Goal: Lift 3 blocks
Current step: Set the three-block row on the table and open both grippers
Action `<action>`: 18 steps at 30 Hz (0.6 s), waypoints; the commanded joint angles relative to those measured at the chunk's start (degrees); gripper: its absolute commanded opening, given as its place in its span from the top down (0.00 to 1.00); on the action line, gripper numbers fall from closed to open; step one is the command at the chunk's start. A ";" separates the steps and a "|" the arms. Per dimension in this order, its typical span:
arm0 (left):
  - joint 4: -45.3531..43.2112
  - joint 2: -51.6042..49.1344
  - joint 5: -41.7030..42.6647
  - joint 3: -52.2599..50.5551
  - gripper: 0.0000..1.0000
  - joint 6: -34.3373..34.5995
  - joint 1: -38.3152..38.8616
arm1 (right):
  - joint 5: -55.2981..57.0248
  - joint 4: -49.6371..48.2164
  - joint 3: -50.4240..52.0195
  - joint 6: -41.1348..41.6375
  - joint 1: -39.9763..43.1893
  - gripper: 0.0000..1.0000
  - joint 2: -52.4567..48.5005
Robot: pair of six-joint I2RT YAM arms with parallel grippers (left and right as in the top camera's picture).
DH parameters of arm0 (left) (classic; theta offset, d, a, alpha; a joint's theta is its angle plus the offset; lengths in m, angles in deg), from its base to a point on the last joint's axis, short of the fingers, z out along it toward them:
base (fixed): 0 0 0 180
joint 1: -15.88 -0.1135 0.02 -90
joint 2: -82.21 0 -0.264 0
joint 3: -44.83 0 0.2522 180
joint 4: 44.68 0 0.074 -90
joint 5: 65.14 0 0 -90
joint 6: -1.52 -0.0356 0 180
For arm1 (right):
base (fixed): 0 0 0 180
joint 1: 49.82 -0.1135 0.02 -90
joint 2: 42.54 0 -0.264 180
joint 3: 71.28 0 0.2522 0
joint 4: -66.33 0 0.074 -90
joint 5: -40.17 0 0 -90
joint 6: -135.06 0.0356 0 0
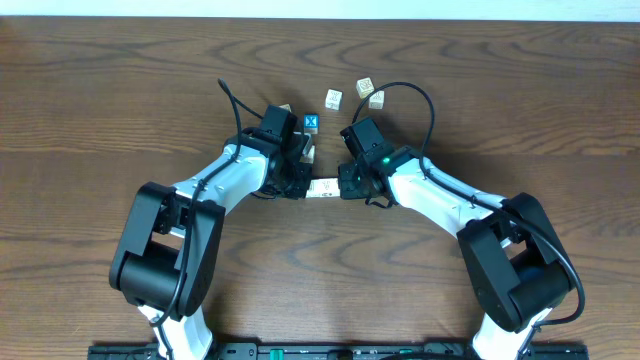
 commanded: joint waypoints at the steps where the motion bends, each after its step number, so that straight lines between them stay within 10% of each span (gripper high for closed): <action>1: -1.20 -1.79 4.87 -0.02 0.92 0.11 3.28 | -4.46 0.13 -1.90 -0.48 -3.41 0.91 -0.68; 12: -0.79 -1.79 -0.79 -0.02 0.87 0.11 3.02 | 4.22 5.64 -1.90 -2.43 -2.86 0.81 -0.68; 18: -0.57 -1.79 -0.79 -0.02 0.87 0.13 1.46 | 4.90 5.62 -1.90 -2.38 -2.05 0.99 -0.66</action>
